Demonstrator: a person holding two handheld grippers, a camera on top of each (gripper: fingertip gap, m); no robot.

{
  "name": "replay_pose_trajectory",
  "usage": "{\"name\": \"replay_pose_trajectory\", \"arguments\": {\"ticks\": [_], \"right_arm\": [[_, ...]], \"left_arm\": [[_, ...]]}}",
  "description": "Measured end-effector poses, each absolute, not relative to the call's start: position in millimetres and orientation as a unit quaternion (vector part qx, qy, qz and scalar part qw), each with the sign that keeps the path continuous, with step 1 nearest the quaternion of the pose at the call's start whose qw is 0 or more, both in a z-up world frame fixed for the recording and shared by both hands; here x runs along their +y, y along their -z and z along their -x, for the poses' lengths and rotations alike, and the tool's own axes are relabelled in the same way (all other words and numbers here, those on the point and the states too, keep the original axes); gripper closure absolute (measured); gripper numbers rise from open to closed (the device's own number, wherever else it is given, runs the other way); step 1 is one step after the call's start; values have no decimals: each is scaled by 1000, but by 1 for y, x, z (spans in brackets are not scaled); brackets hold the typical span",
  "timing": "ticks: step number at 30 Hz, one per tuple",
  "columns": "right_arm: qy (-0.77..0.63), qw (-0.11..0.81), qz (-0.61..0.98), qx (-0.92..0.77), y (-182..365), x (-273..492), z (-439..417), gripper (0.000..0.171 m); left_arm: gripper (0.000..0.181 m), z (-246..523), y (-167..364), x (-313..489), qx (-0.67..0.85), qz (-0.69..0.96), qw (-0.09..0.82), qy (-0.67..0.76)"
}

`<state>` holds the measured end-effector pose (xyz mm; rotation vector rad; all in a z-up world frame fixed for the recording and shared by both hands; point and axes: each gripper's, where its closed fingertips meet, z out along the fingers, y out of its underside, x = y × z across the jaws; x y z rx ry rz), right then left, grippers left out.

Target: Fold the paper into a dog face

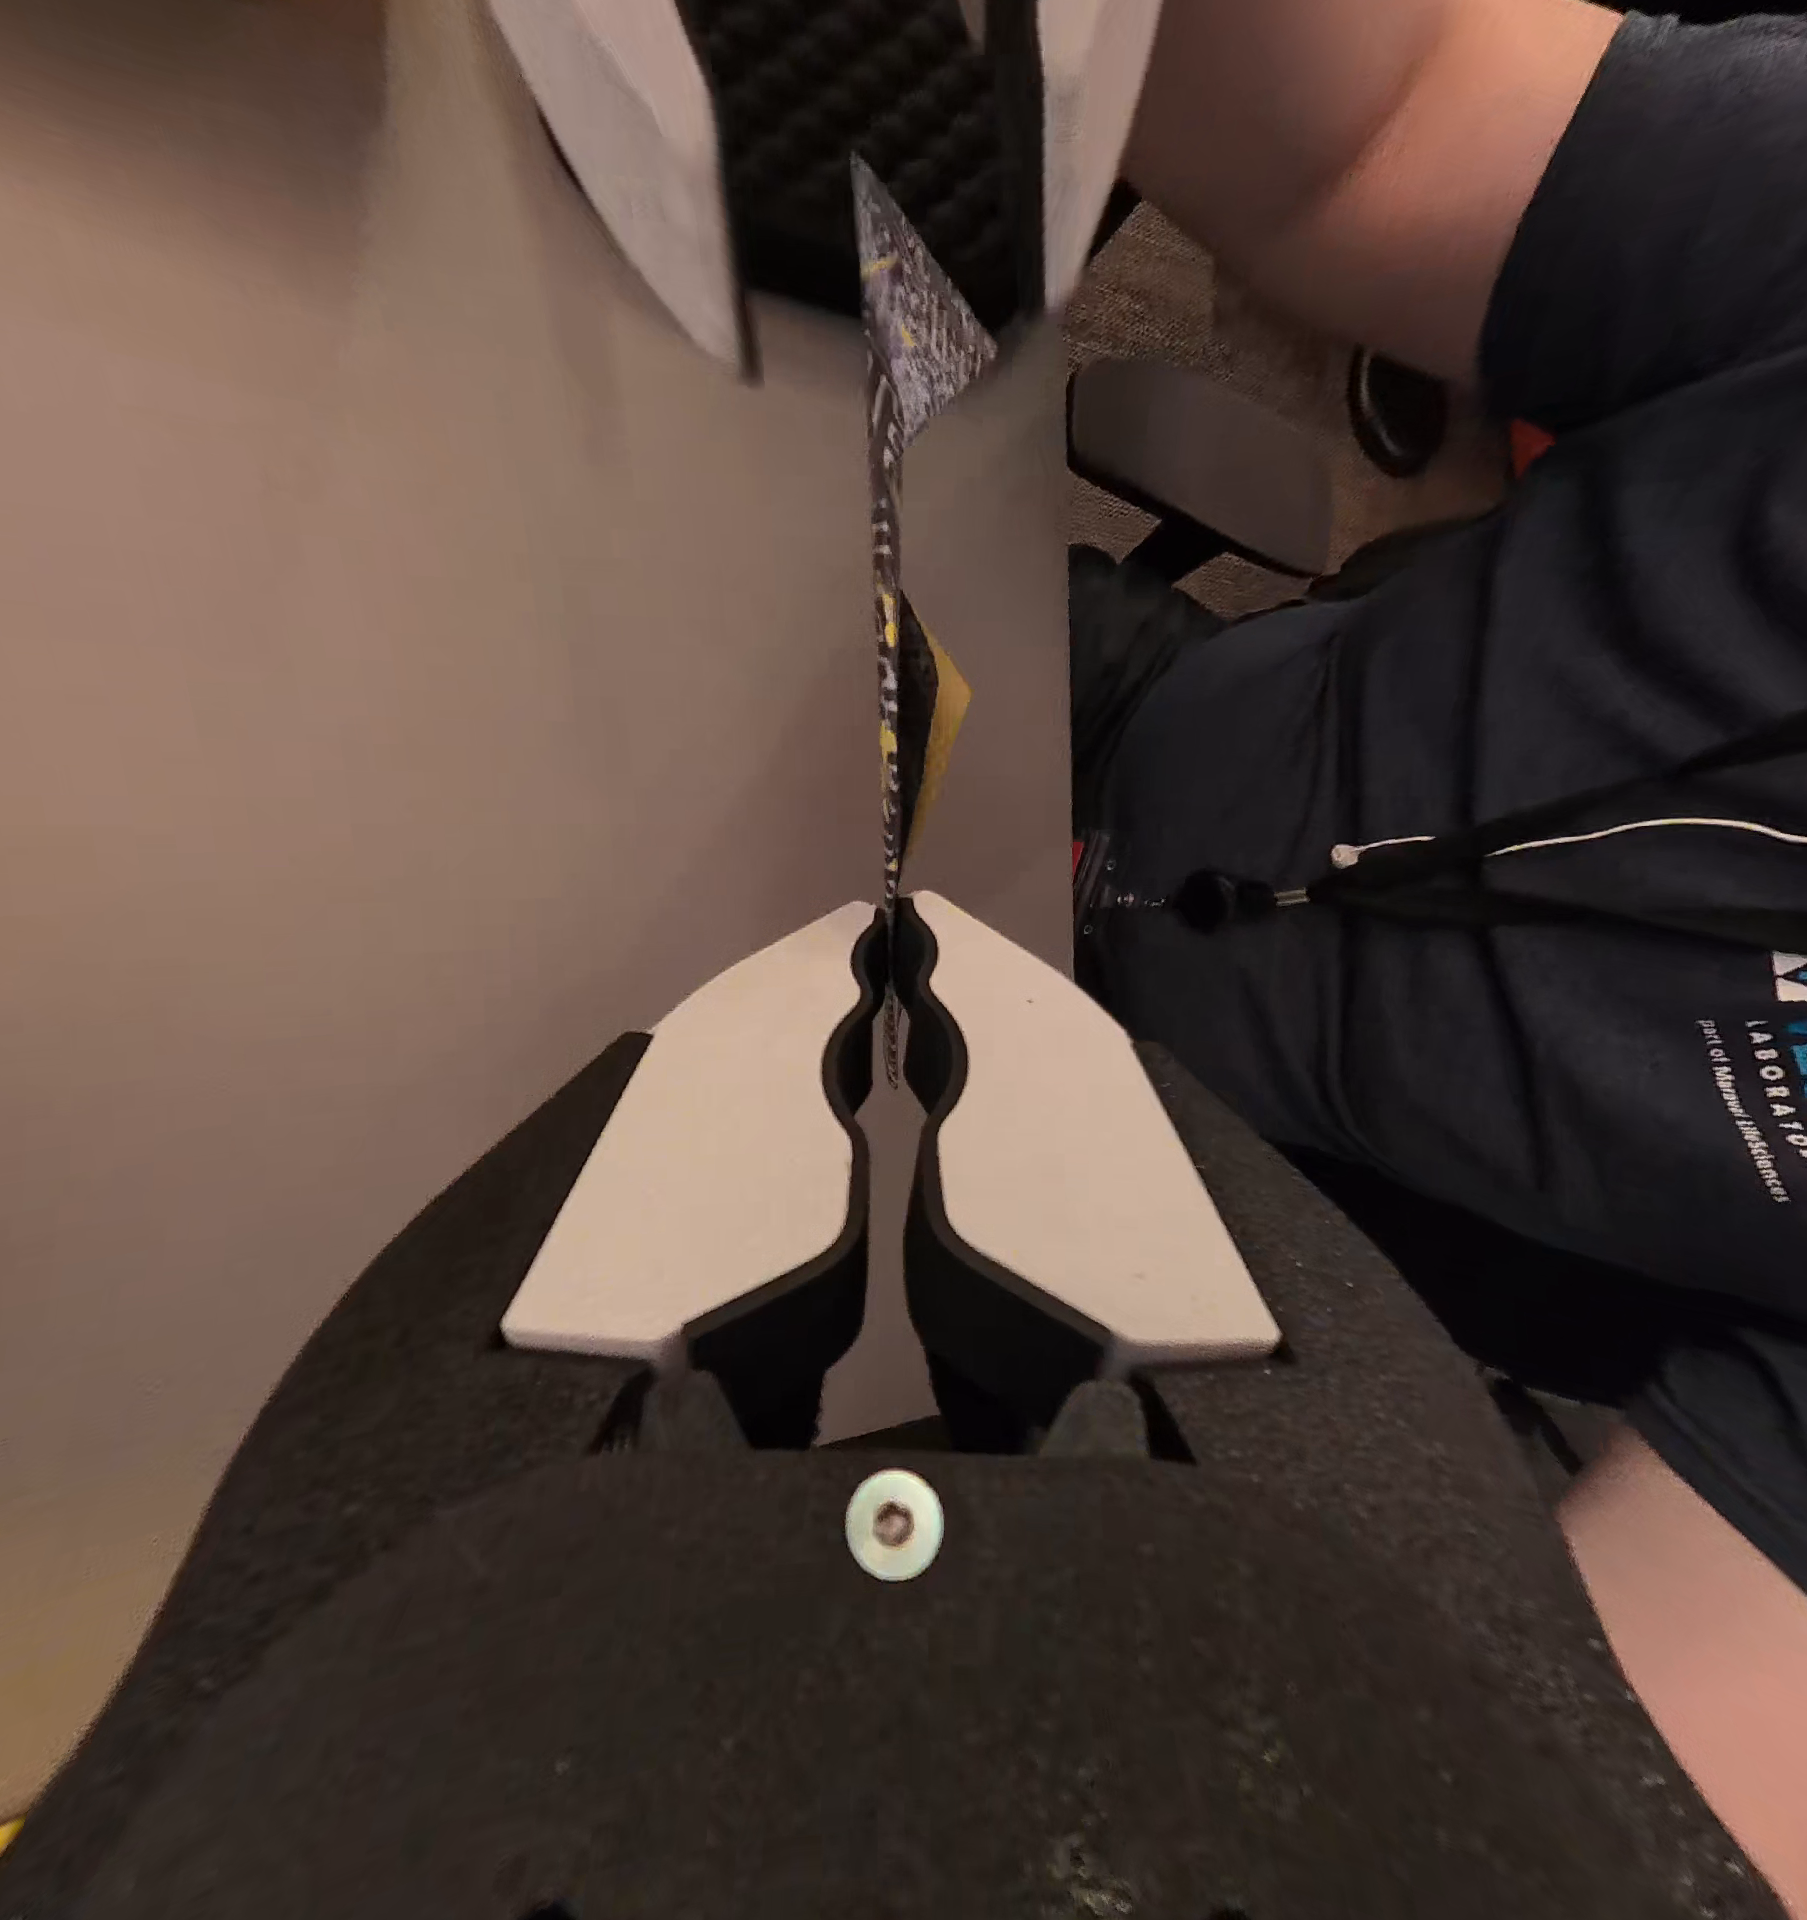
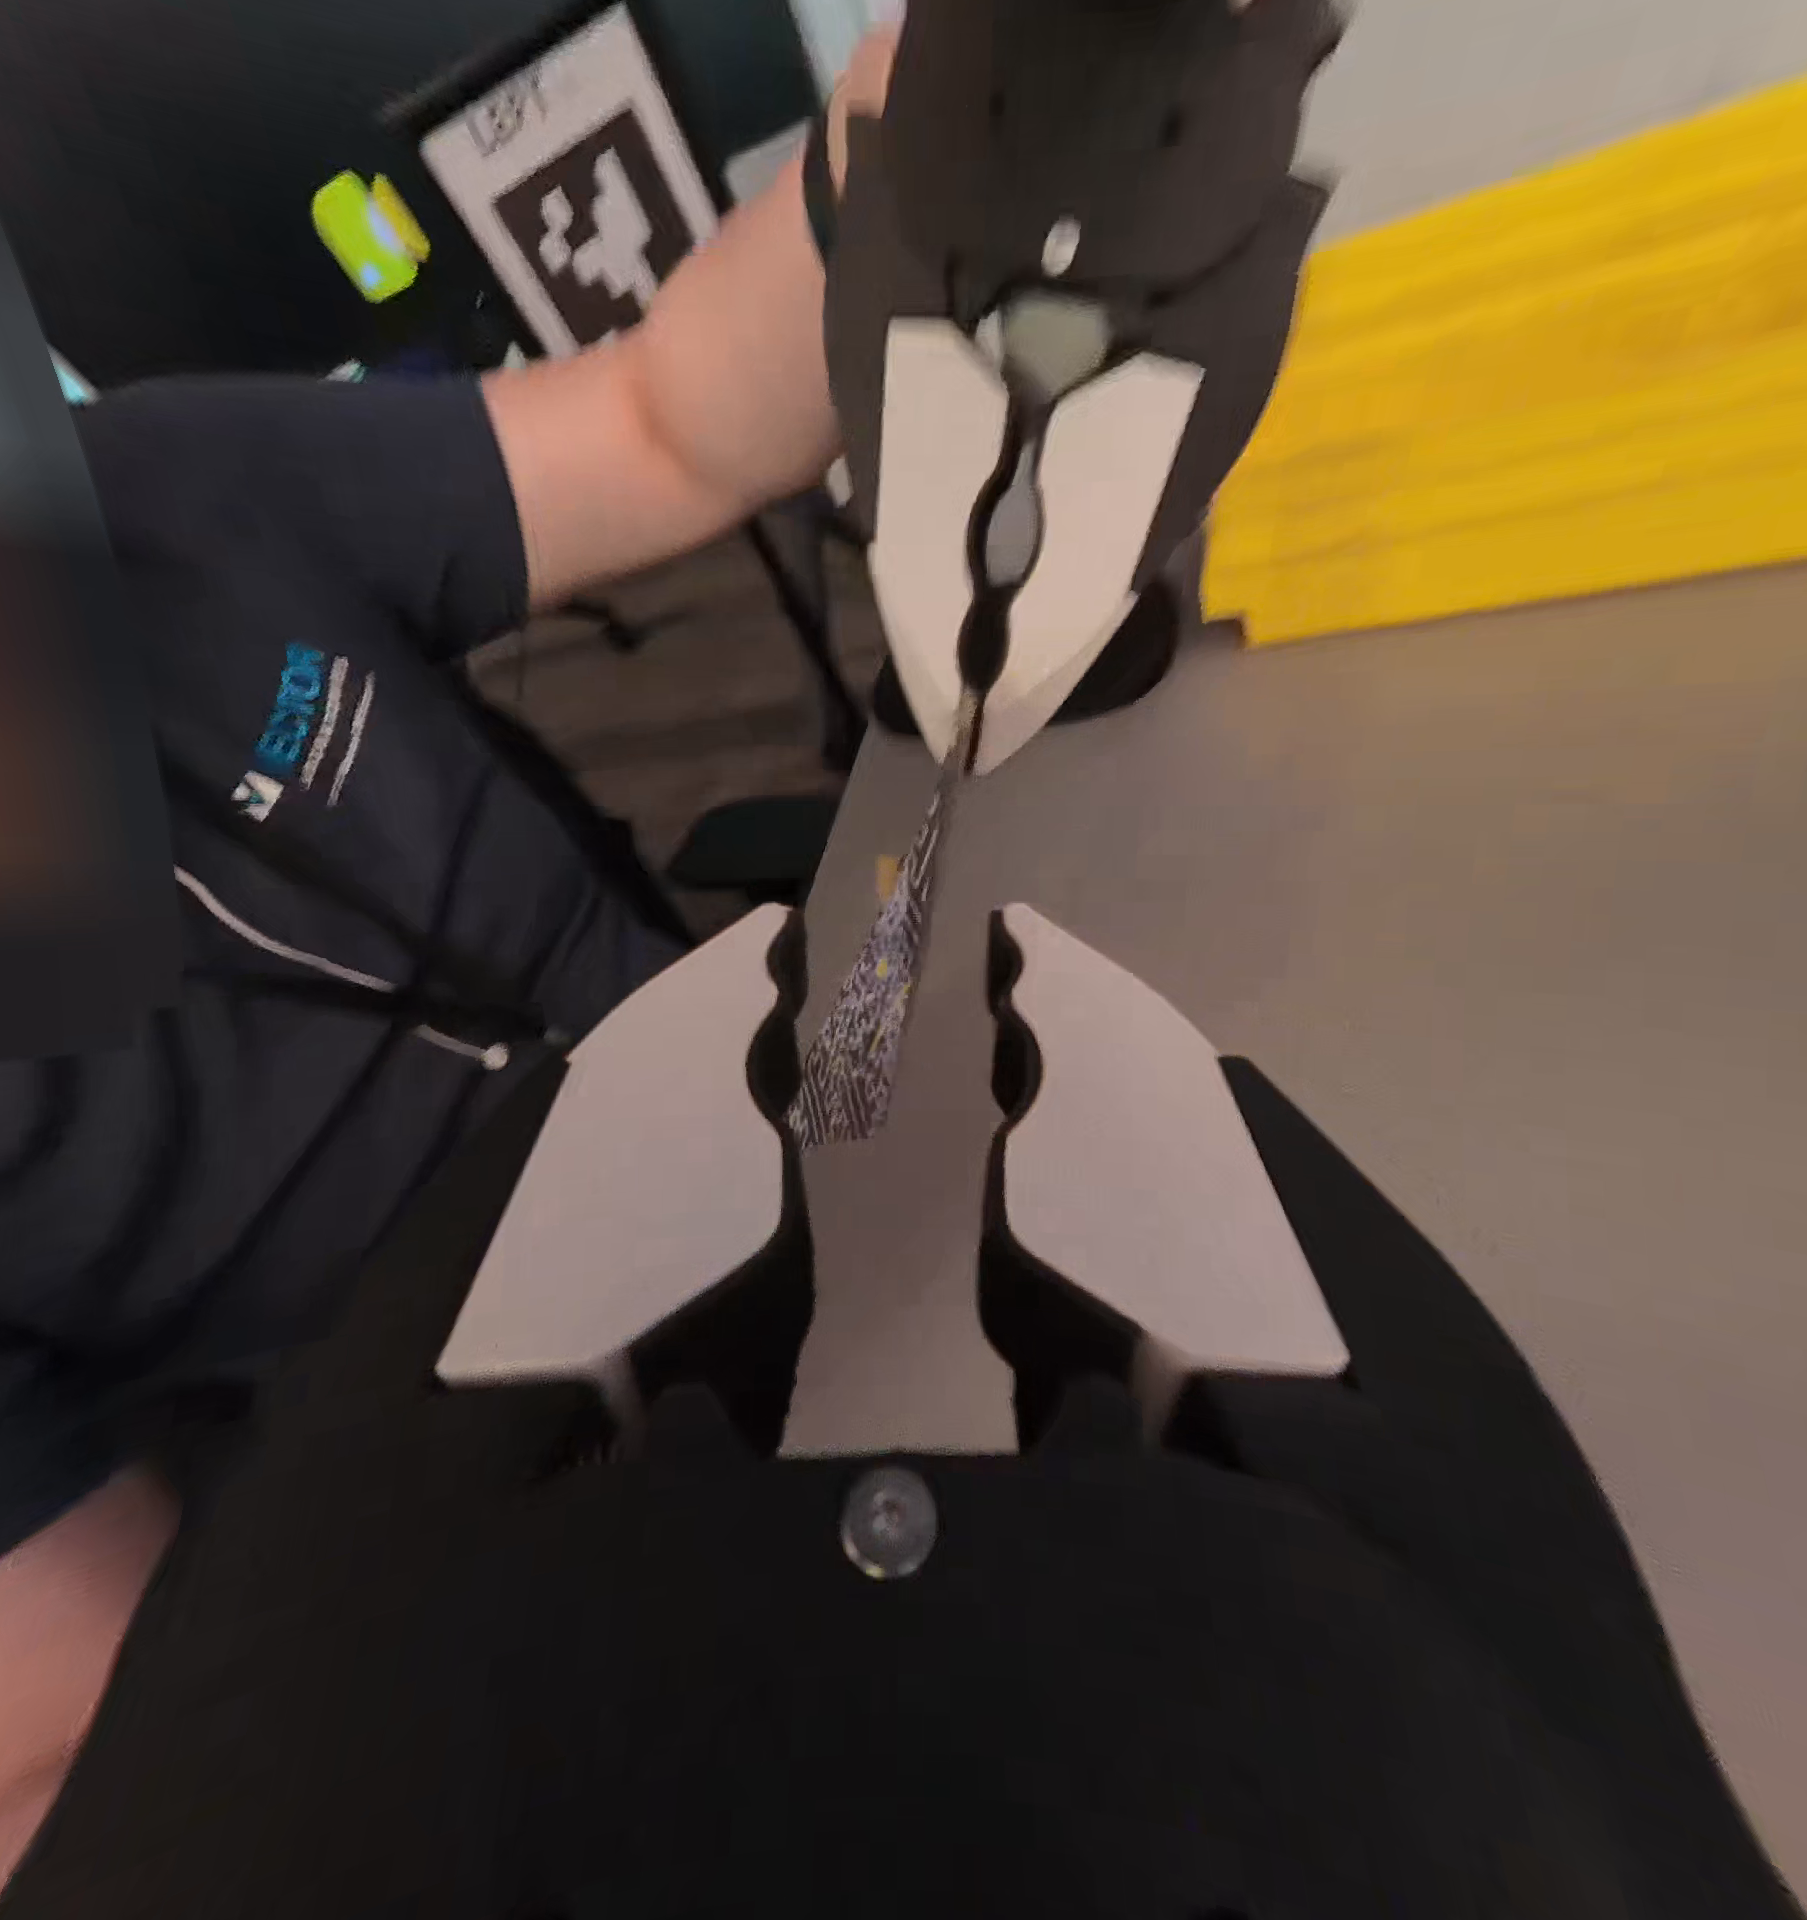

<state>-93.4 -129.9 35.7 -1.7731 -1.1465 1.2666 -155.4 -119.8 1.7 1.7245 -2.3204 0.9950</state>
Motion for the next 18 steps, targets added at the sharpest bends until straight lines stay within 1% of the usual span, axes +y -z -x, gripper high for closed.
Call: {"name": "replay_pose_trajectory", "arguments": {"ticks": [1, 2, 5, 6, 8, 9, 14, 16, 17, 18], "right_arm": [[-482, 312, 684, -451, -29, -127, 96, 147], [-474, 302, 686, -462, -22, -124, 97, 169], [-440, 299, 697, -481, -9, -108, 94, 170], [-437, 306, 697, -480, -9, -103, 93, 170], [-435, 310, 698, -476, -9, -94, 86, 170], [-434, 310, 700, -475, -9, -90, 81, 170], [-472, 323, 690, -444, -19, -69, 64, 170], [-483, 329, 678, -446, -22, -67, 59, 170], [-485, 331, 674, -448, -23, -66, 56, 170], [-489, 334, 670, -447, -25, -65, 53, 170]], "left_arm": [[181, 154, -2, -116, -756, -567, 46, -326], [181, 154, -2, -111, -755, -567, 49, -325], [181, 151, 1, -94, -750, -576, 50, -320], [178, 149, 0, -88, -739, -583, 50, -333], [167, 142, -9, -79, -711, -594, 45, -374], [160, 138, -14, -73, -698, -596, 28, -396], [143, 119, -18, -57, -672, -584, -57, -451], [143, 111, -8, -51, -668, -596, -86, -437], [147, 107, -5, -48, -666, -601, -104, -430], [170, 104, -4, -47, -663, -599, -117, -433]]}}
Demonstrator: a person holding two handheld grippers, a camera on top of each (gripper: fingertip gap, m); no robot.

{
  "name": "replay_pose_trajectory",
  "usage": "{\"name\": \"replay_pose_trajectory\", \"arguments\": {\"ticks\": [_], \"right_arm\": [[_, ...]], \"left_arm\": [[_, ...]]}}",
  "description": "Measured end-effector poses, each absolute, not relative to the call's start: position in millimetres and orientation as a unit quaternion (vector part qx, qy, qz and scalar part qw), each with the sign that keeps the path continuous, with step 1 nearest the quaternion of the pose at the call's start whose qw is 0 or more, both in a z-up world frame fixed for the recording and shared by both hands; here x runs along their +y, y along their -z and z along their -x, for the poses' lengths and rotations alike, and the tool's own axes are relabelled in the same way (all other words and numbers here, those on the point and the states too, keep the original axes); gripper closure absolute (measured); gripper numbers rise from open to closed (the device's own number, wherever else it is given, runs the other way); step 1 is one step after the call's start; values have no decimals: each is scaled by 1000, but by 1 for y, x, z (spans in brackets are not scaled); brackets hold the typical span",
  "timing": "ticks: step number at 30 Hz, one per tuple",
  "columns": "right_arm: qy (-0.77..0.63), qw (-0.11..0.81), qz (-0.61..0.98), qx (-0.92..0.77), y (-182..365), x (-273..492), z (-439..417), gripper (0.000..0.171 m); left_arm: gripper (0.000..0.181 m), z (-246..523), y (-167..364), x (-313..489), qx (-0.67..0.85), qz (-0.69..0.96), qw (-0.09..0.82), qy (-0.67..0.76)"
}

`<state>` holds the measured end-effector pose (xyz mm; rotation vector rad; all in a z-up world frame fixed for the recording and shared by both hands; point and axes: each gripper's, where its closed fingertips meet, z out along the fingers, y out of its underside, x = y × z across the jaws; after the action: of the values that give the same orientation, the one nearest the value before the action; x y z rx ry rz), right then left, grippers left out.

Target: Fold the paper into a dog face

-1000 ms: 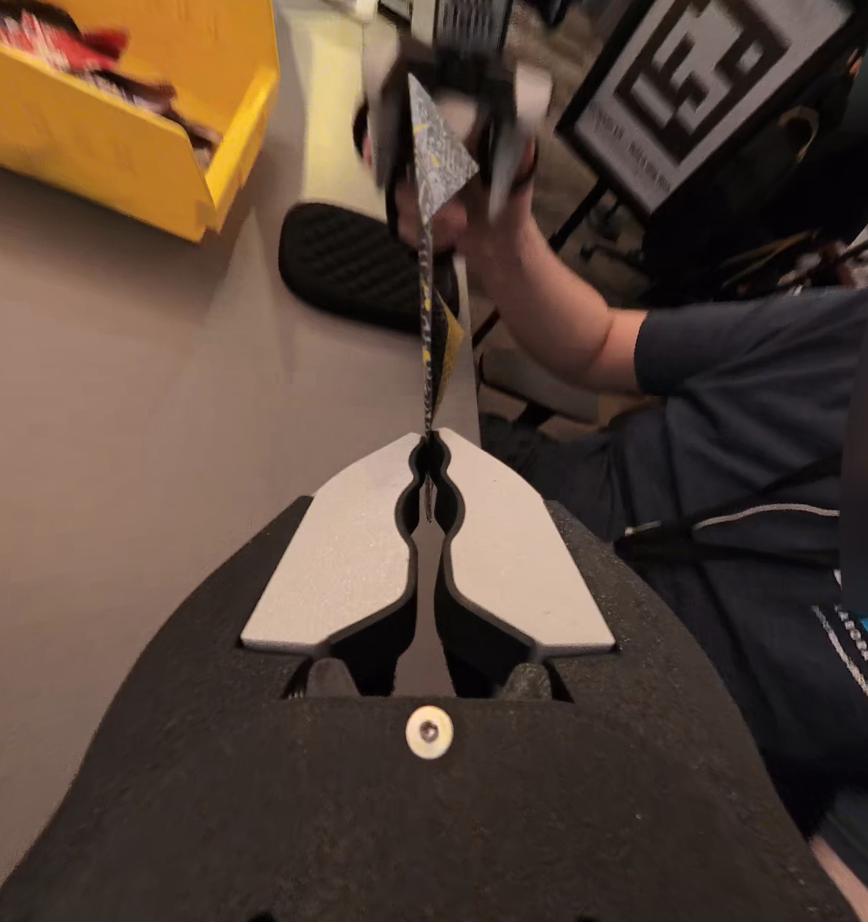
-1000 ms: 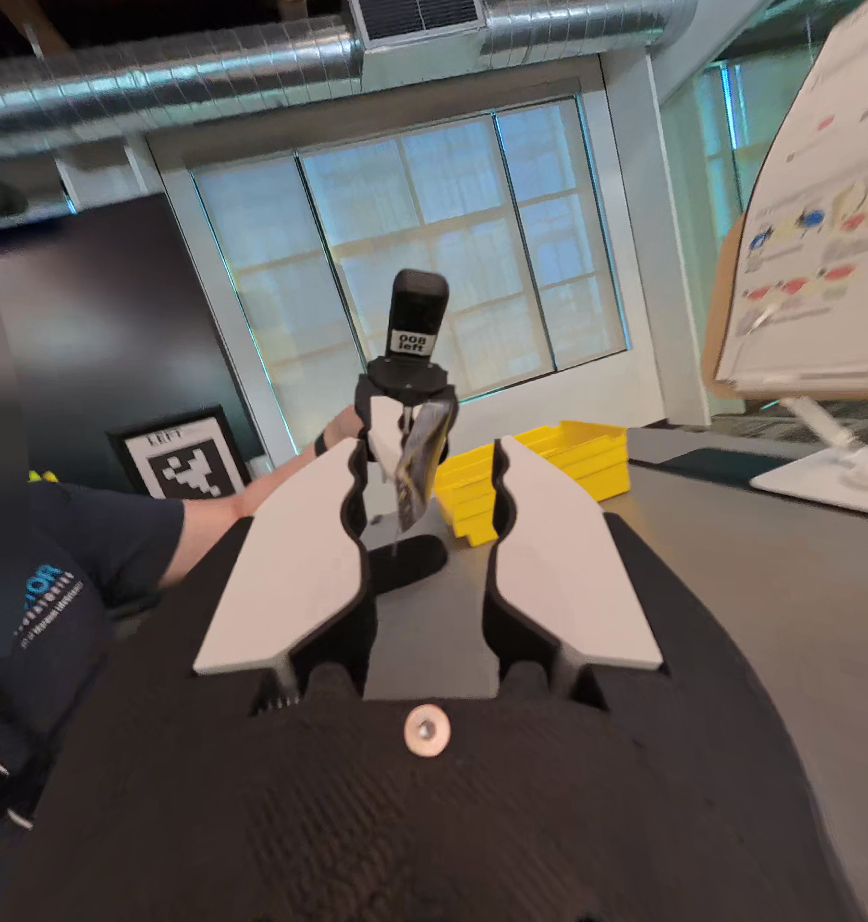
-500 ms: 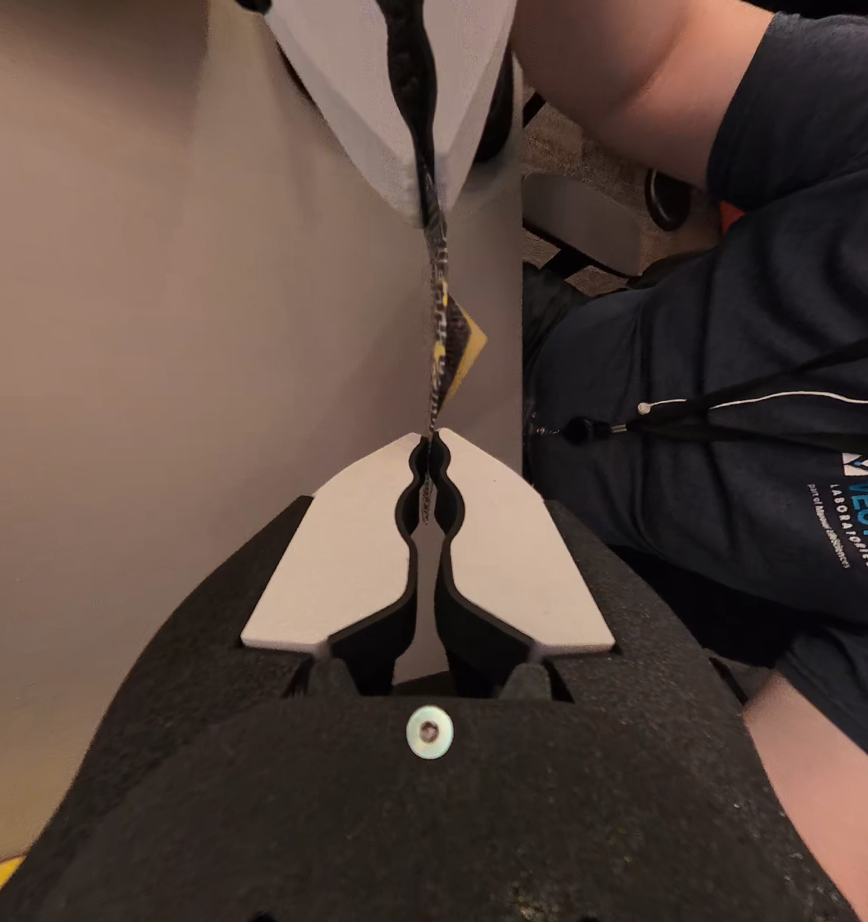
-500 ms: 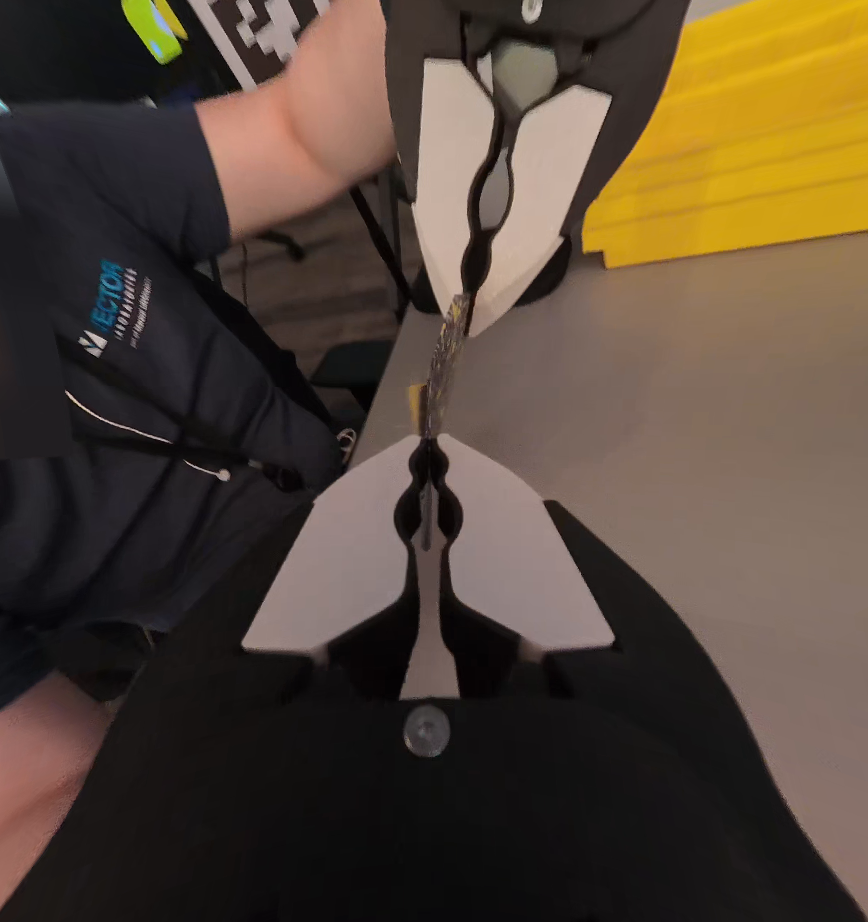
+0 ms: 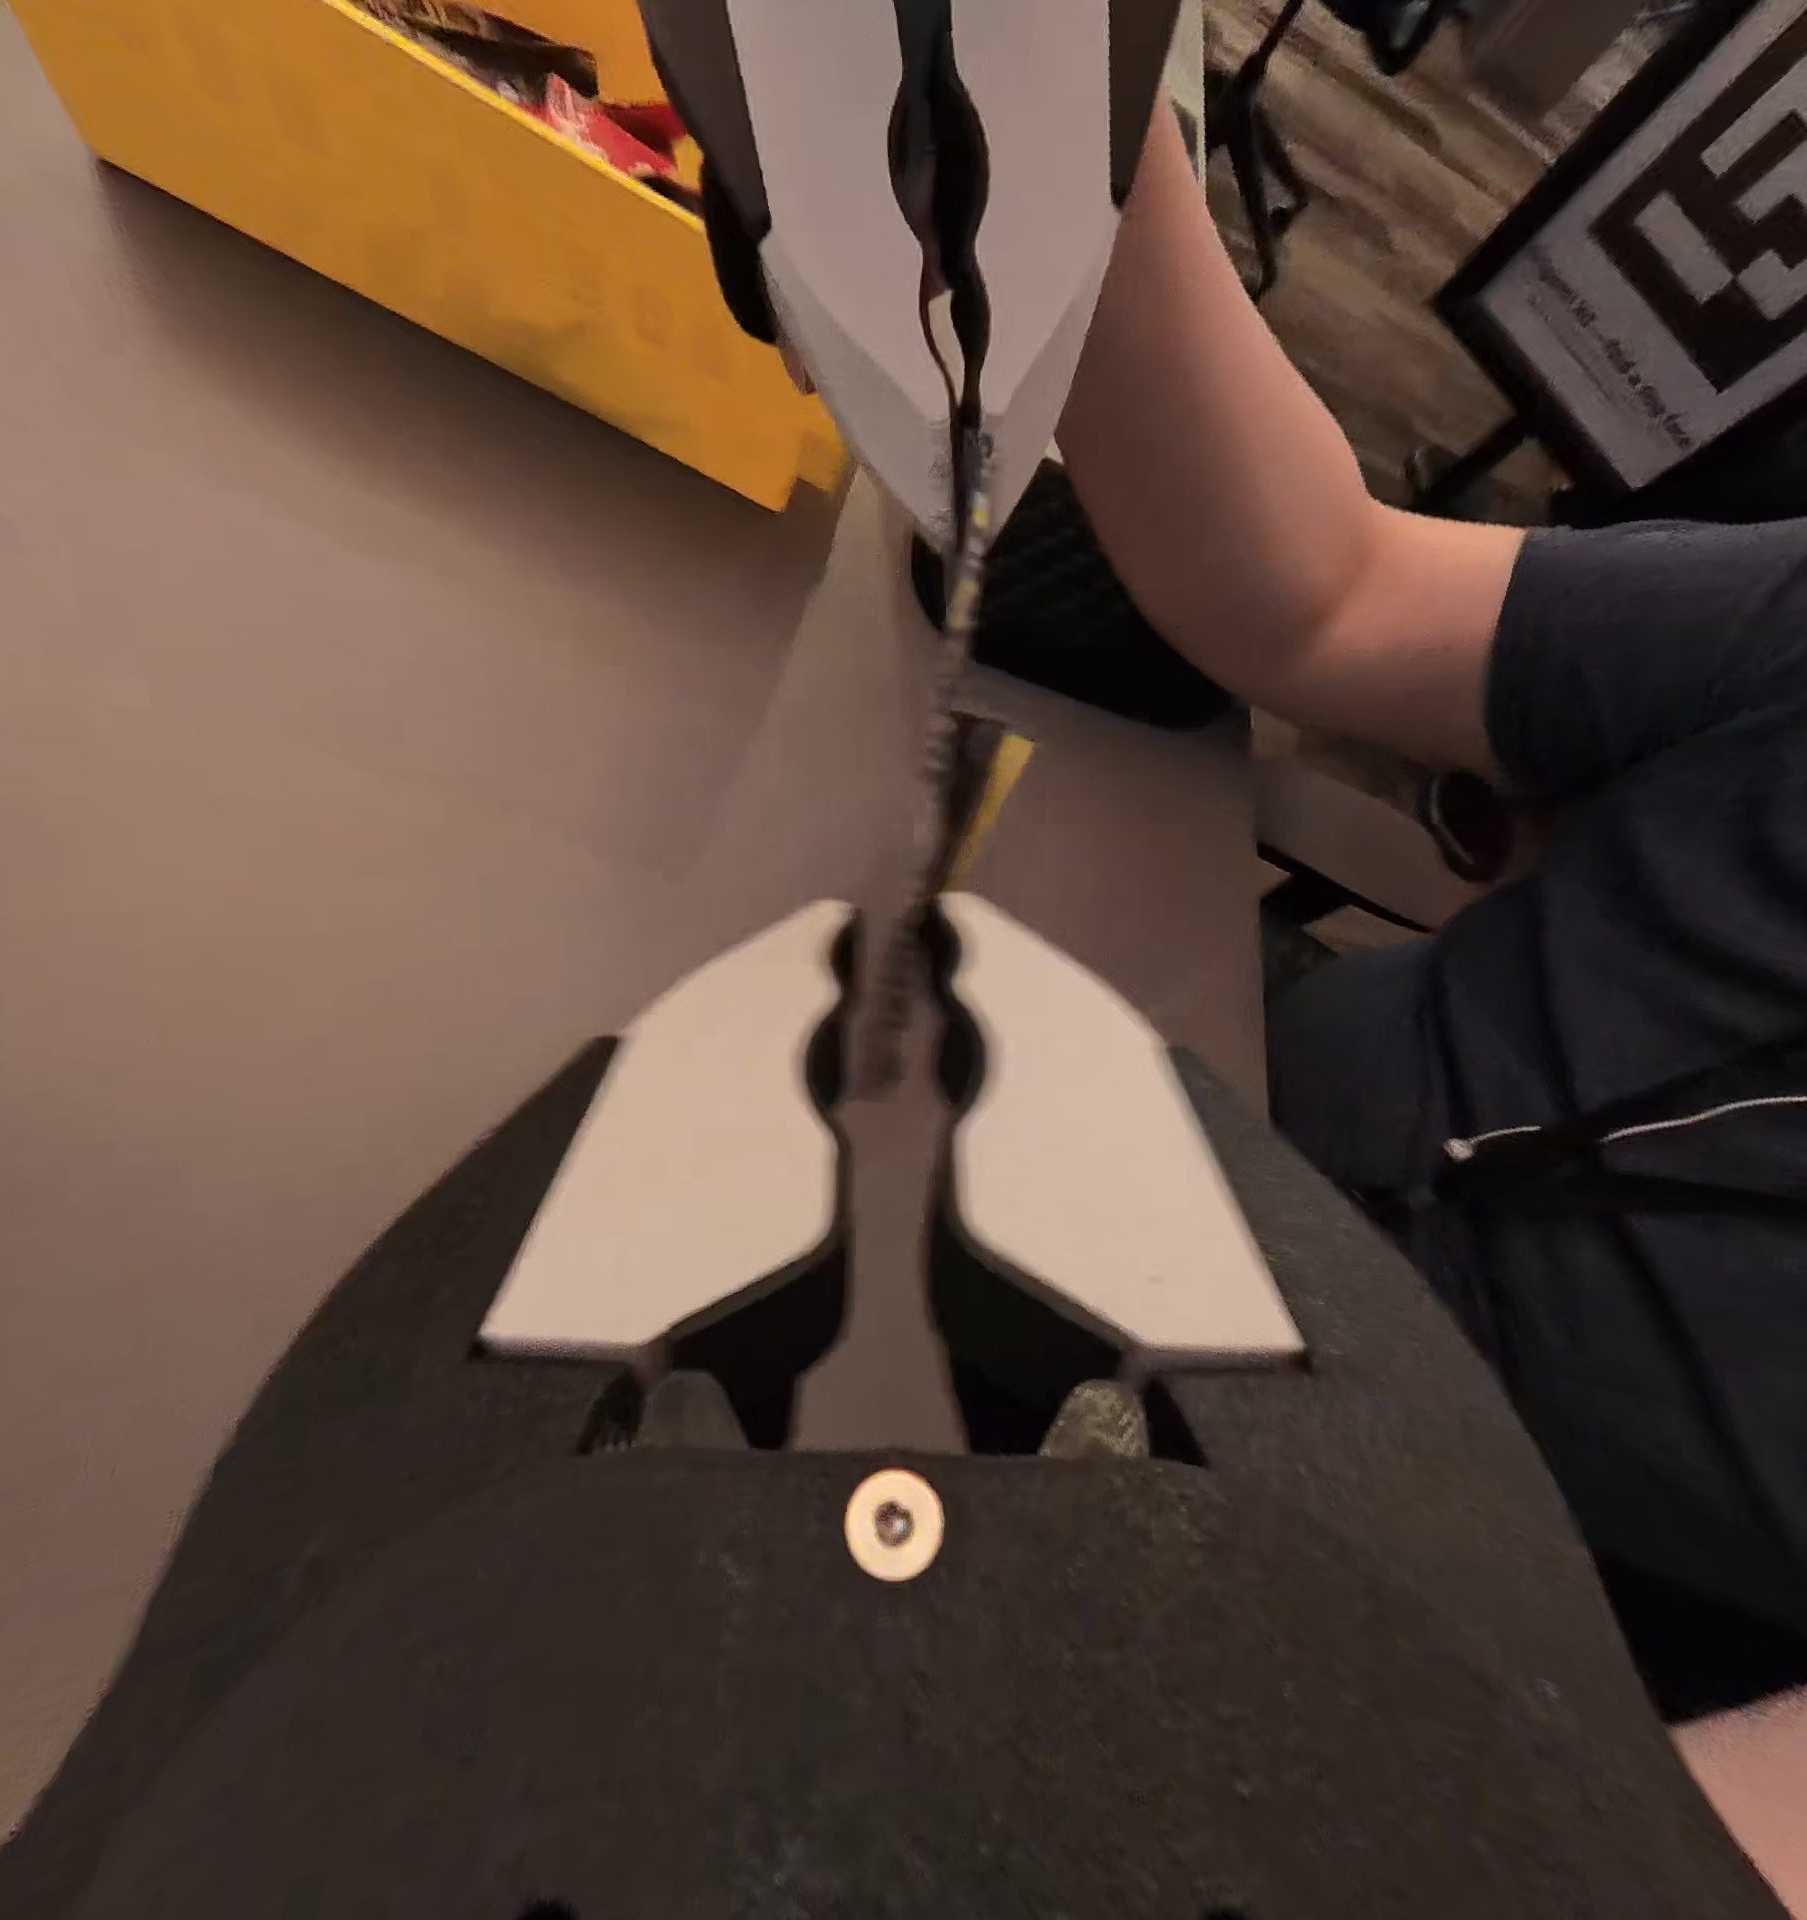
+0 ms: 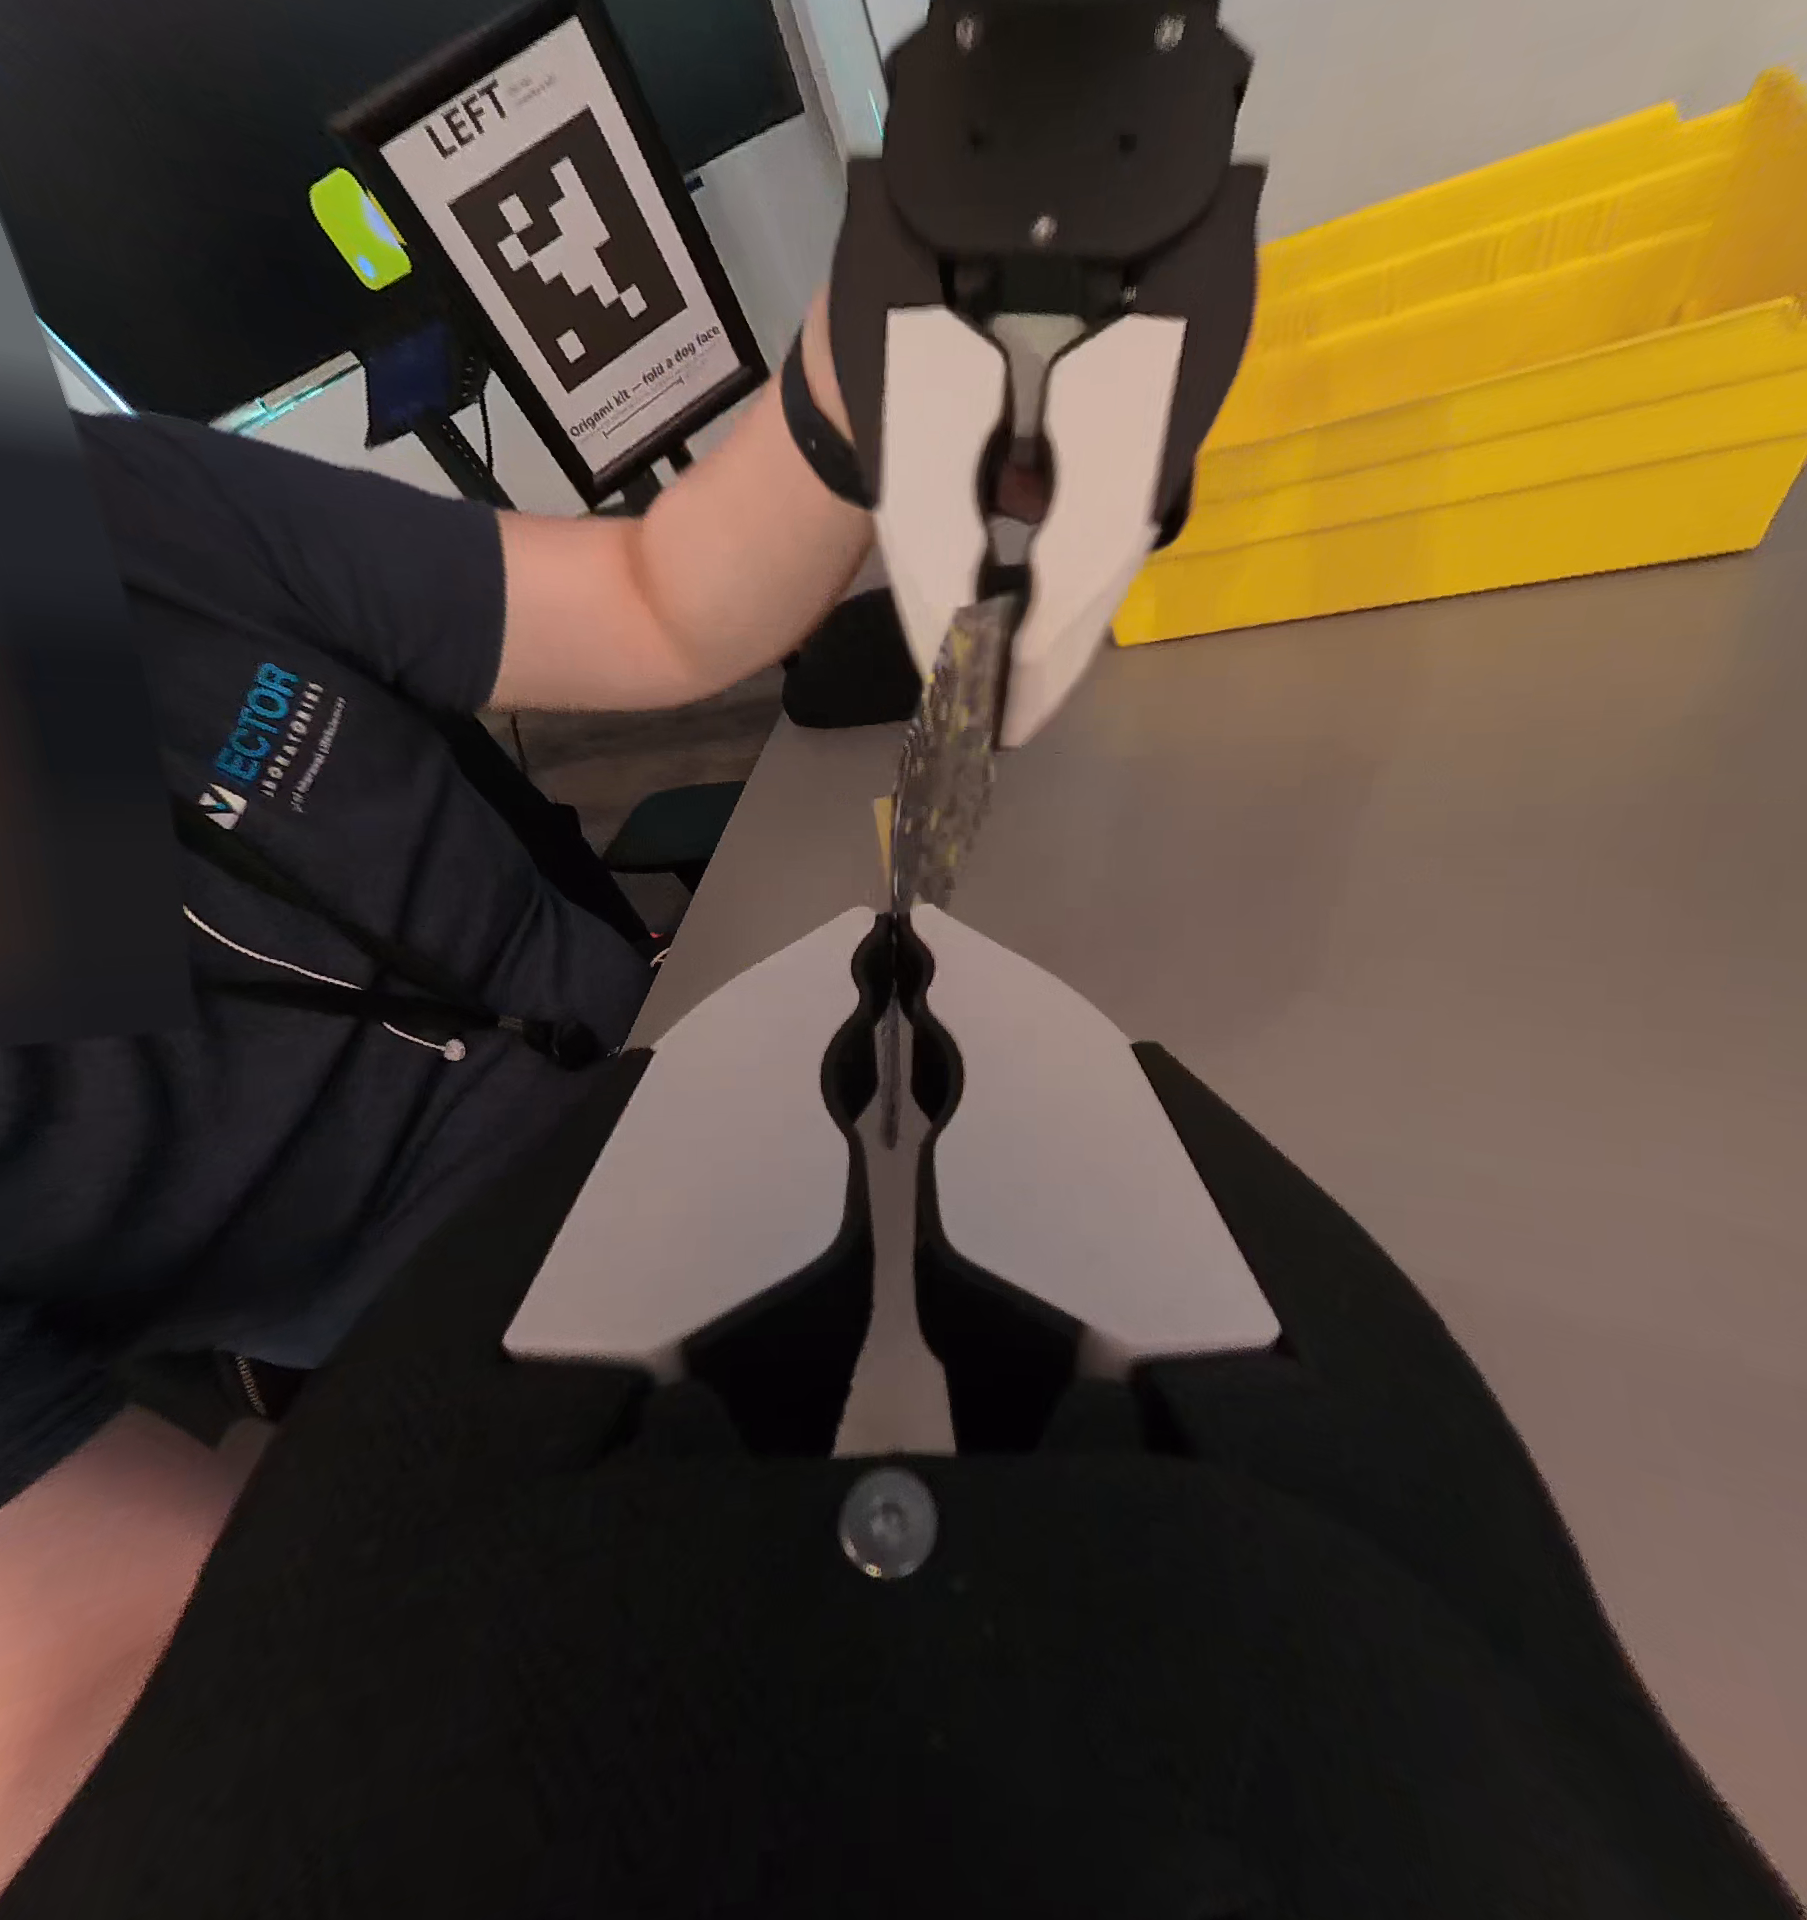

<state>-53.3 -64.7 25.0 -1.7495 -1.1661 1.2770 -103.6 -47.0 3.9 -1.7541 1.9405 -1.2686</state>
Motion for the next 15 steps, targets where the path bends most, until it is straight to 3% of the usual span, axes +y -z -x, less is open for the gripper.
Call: {"name": "replay_pose_trajectory", "arguments": {"ticks": [1, 4, 6, 11, 15], "right_arm": [[-495, 334, 668, -444, -26, -64, 51, 170], [-507, 335, 663, -437, -26, -59, 43, 168], [-497, 345, 670, -430, -23, -51, 38, 158], [-488, 360, 669, -431, -18, -42, 31, 170], [-475, 369, 685, -411, -11, -30, 30, 170]], "left_arm": [[181, 101, -5, -47, 659, 596, 127, 441], [181, 95, -8, -43, 649, 587, 151, 460], [181, 92, -12, -39, 637, 585, 153, 478], [181, 94, -16, -34, 614, 574, 106, 531], [181, 92, -14, -19, 612, 560, 146, 539]]}}
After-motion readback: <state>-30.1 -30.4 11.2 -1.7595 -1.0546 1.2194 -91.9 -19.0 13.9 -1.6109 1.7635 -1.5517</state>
